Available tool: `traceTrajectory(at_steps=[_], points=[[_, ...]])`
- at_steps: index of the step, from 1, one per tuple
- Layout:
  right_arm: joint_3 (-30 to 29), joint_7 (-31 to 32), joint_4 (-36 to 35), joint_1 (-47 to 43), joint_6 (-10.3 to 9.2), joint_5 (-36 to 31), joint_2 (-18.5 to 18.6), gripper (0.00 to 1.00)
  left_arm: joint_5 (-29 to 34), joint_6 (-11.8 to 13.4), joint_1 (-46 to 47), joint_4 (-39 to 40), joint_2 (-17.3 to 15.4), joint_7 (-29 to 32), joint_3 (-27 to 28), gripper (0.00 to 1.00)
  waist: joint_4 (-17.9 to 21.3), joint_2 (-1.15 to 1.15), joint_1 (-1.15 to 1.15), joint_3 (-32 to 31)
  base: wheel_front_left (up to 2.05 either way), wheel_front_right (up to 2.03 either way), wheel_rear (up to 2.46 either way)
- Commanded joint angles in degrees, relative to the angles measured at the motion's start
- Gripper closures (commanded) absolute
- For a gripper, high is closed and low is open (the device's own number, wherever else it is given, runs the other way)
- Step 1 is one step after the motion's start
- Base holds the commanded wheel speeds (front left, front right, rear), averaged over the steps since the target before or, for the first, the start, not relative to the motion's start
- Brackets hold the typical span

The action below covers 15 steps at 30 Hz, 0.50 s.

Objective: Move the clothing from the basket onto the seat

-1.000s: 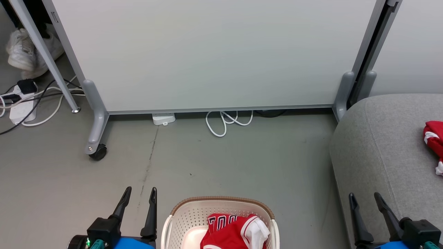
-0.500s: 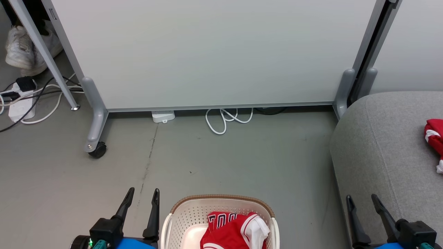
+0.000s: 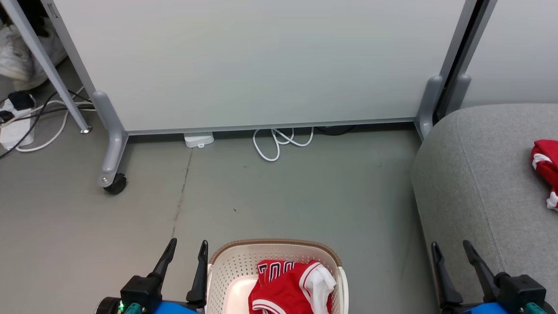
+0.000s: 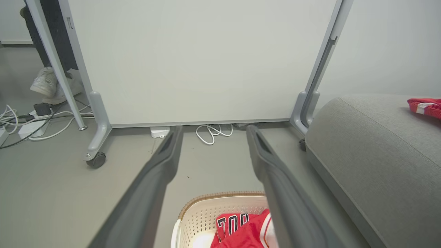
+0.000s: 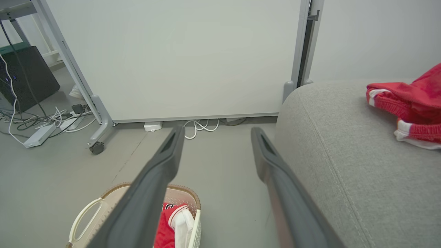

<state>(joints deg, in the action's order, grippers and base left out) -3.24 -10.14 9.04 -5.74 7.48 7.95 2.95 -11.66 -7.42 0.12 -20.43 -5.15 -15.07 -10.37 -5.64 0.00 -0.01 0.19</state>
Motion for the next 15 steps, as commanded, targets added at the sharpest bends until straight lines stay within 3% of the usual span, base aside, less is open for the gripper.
traceTrajectory(at_steps=[1,15], points=[[0.0,0.0,-0.3,1.1,0.03,-0.2,-0.1,0.0,-0.3,-0.1,0.9,-0.2,0.0,-0.2,-0.3,0.0,0.5,0.0,0.01,0.8,0.0,0.0,0.0],[2.8,0.4,-4.0,6.9,0.03,0.0,-0.1,0.0,-1.7,-0.1,7.7,-2.5,1.2,-0.2,-4.4,0.0,6.8,0.0,0.01,14.4,0.0,0.0,0.0]])
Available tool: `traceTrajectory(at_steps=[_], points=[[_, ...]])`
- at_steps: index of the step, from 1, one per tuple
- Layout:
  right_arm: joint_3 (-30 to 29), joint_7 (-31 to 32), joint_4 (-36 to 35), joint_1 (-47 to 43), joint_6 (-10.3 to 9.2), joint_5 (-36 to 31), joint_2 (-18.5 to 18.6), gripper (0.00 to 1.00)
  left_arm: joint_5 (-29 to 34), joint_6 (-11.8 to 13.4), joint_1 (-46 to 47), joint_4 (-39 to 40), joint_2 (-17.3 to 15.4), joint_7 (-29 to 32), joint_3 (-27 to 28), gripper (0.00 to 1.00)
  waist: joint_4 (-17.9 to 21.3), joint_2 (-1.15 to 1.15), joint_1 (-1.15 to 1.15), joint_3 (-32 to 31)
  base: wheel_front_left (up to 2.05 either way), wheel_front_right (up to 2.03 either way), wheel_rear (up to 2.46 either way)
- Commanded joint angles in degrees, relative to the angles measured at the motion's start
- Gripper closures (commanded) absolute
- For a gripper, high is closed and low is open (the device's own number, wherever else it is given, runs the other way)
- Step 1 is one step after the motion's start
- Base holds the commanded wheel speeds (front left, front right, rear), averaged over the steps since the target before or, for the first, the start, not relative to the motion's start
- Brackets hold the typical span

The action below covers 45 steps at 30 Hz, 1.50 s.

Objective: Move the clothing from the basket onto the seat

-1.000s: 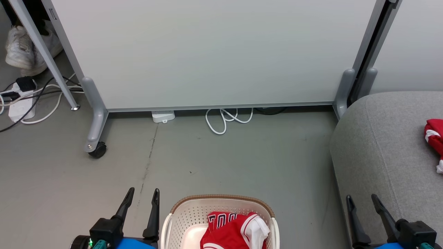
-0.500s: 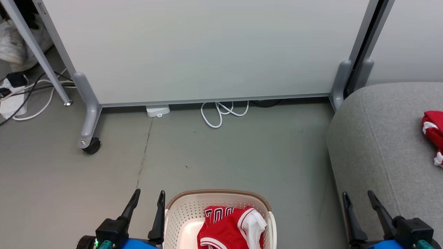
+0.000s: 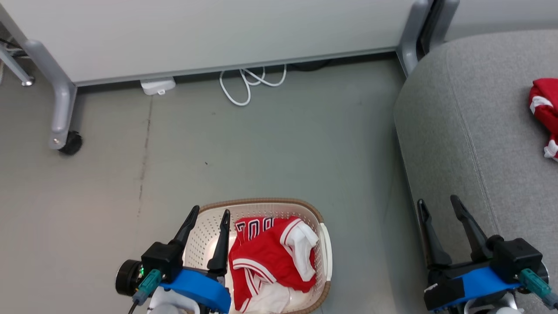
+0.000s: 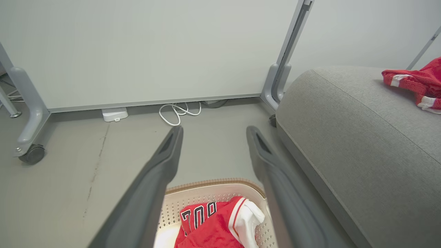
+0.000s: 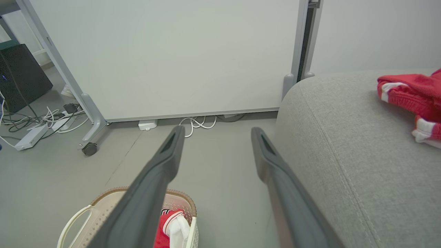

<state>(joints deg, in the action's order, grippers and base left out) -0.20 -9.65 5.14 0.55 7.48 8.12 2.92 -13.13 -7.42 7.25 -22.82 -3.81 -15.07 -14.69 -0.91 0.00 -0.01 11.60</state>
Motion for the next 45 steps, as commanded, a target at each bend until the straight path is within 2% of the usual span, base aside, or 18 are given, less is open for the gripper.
traceTrajectory(at_steps=[1,12,24,35,45], points=[[0.1,-0.1,-0.5,1.2,0.03,-0.1,-0.1,0.0,-0.1,-0.1,1.3,-0.3,-0.1,-0.2,-0.3,0.0,2.6,0.0,0.01,4.3,0.0,0.0,0.0],[3.8,-0.5,-5.8,7.1,0.03,0.9,-0.1,0.0,-0.3,-0.1,10.7,-5.2,-0.5,-0.2,-2.4,0.0,8.0,0.0,0.01,18.0,0.0,0.0,0.0],[6.6,-2.0,-8.9,10.5,0.03,2.0,-0.1,0.0,1.2,-0.1,20.5,-15.6,-4.8,-0.2,-4.9,0.0,13.2,0.0,0.01,30.1,0.0,0.0,0.0],[10.8,-4.6,-8.7,12.6,0.03,4.8,-0.1,0.0,2.3,0.0,27.7,-25.3,-9.5,-0.2,-6.5,0.0,17.6,0.0,0.01,38.3,0.0,0.0,0.0],[13.1,-5.5,-8.1,13.2,0.03,6.8,-0.1,0.0,3.8,2.0,32.4,-30.0,-12.8,-0.2,-5.6,0.0,20.3,0.0,0.01,42.1,0.0,0.0,0.0]])
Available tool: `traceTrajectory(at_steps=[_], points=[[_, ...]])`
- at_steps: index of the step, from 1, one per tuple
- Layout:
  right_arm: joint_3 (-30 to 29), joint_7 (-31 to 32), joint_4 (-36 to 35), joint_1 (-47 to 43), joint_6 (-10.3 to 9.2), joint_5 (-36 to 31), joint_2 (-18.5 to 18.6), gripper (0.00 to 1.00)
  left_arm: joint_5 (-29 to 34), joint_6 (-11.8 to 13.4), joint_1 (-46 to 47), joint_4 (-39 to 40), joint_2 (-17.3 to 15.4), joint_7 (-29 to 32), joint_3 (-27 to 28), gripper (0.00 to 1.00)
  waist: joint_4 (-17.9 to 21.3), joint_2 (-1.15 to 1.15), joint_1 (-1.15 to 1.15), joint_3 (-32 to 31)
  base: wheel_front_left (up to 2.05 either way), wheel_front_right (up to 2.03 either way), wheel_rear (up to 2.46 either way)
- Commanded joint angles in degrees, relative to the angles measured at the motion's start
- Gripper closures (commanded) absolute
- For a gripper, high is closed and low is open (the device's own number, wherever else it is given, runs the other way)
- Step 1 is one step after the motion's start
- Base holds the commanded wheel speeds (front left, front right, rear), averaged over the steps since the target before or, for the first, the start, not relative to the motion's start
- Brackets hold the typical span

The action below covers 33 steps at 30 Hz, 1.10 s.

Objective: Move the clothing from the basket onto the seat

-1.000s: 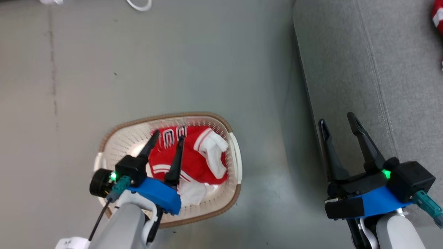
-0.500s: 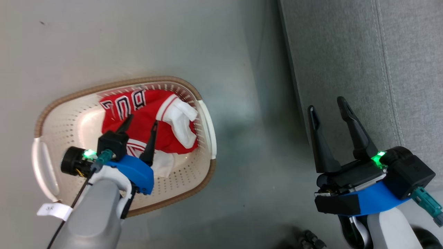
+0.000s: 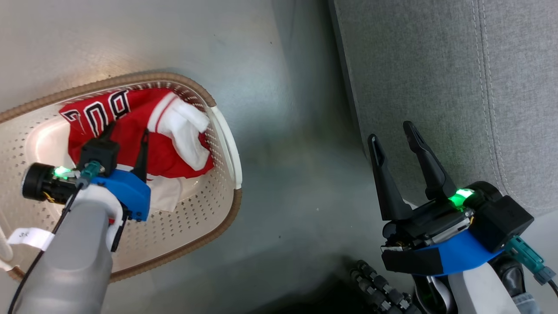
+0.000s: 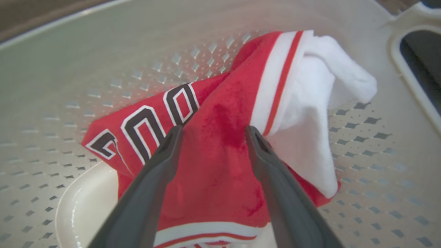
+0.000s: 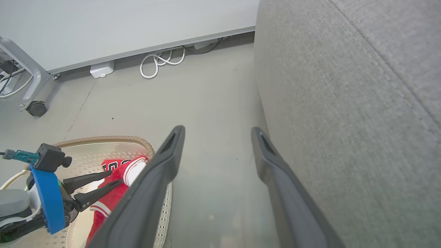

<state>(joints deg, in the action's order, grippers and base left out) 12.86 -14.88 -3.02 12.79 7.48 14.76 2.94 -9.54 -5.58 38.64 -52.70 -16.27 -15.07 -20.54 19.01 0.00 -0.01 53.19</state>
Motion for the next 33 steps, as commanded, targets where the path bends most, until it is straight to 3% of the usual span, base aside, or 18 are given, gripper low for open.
traceTrajectory(at_steps=[1,11,22,28,31,33], points=[[0.0,-0.3,0.0,0.8,0.03,0.2,-0.1,0.0,0.4,0.3,1.5,-0.7,-0.4,-0.2,0.2,0.0,0.4,0.0,0.01,0.7,0.0,0.0,0.0],[0.0,-0.4,-1.1,-0.6,0.03,0.2,-0.1,0.0,1.9,3.1,6.5,-5.7,0.4,-0.2,-1.4,0.0,-0.6,0.0,0.01,2.2,0.0,0.0,0.0],[-0.6,-0.4,-1.7,-2.1,0.03,-0.5,-0.1,0.0,0.5,-0.9,9.7,-11.4,1.4,2.9,-3.7,0.0,-1.4,0.0,0.01,2.9,0.0,0.0,0.0],[-0.1,-0.4,-1.9,-1.7,0.03,0.0,-0.1,0.0,-0.6,-1.7,10.5,-13.7,2.5,4.2,-5.6,0.02,-1.7,0.0,0.01,3.1,0.0,0.0,0.0],[0.0,-0.4,-1.9,-1.3,0.03,0.1,-0.1,0.0,-0.7,-1.9,11.0,-14.5,2.8,4.3,-6.6,1.0,-1.7,0.0,0.01,3.0,0.0,0.0,0.0],[-0.1,-0.4,-2.0,-1.1,0.03,0.0,-0.1,0.0,-1.1,-2.0,11.1,-14.8,3.0,4.0,-7.1,1.0,-1.8,0.0,0.01,2.9,0.0,0.0,0.0]])
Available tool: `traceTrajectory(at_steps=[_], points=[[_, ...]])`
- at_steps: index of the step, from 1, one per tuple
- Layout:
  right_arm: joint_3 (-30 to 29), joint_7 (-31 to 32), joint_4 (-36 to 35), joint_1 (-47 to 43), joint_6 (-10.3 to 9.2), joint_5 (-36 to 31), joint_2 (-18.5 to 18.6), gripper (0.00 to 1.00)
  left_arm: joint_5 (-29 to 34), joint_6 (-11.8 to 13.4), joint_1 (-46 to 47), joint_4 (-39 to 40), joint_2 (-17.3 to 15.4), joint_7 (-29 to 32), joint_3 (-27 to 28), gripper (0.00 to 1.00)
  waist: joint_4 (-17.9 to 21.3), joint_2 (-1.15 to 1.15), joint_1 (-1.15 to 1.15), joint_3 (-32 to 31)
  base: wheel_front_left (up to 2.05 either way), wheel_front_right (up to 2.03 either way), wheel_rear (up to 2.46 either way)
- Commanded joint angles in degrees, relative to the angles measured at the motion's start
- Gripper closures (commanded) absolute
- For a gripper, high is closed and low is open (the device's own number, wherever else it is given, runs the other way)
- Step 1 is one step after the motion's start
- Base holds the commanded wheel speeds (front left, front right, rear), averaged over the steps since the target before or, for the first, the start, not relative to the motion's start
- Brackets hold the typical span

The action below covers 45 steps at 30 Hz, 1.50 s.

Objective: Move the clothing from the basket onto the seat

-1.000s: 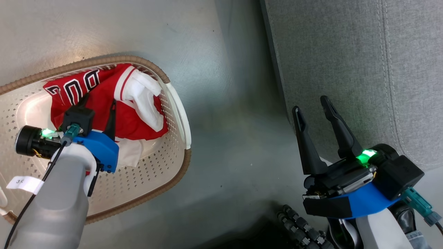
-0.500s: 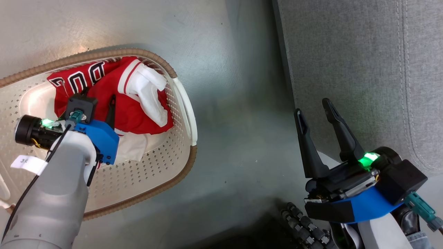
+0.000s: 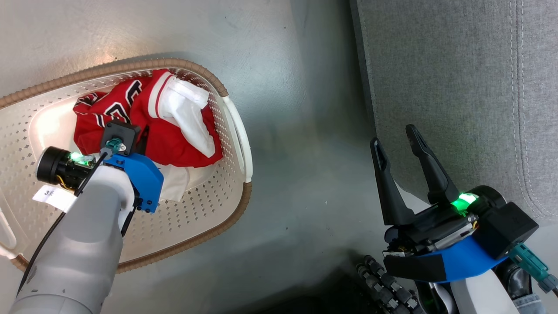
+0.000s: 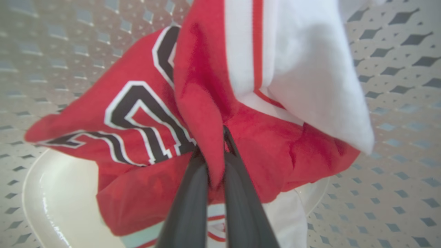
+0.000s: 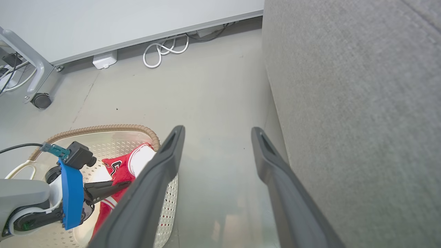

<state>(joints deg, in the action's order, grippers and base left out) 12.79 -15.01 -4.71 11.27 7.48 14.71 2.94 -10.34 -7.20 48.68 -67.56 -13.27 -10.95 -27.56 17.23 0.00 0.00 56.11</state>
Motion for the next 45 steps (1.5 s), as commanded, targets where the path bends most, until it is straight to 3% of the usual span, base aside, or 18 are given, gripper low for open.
traceTrajectory(at_steps=[1,17,22,37,45], points=[[0.0,-0.2,-0.3,0.5,0.03,0.1,-0.1,0.0,-0.4,-0.3,1.2,-0.1,0.0,-0.2,-0.2,1.0,0.0,0.0,0.0,0.0,0.0,0.0,0.0],[0.9,-0.2,0.2,2.8,0.03,0.5,-0.1,0.0,-3.5,-0.3,1.6,-1.8,-0.2,-2.2,-1.9,1.0,0.0,0.0,0.0,-0.4,0.0,0.0,0.0],[0.9,-0.2,0.8,3.5,0.03,-0.4,-0.1,0.0,-4.4,-0.3,0.4,-2.0,1.6,-2.9,-2.0,1.0,-1.8,0.0,0.0,-2.5,0.0,0.0,0.0],[-0.7,0.5,3.3,2.5,0.03,-3.5,-0.1,0.0,-8.1,-0.3,-7.1,-1.2,7.5,-4.3,-1.9,1.0,-8.0,0.0,0.0,-15.3,0.0,0.0,0.0],[-1.2,2.0,4.1,0.1,0.03,-3.9,-0.1,0.0,-9.5,-0.3,-13.4,4.7,9.0,-4.3,-1.8,1.0,-10.3,0.0,0.0,-25.2,0.0,0.0,0.0]])
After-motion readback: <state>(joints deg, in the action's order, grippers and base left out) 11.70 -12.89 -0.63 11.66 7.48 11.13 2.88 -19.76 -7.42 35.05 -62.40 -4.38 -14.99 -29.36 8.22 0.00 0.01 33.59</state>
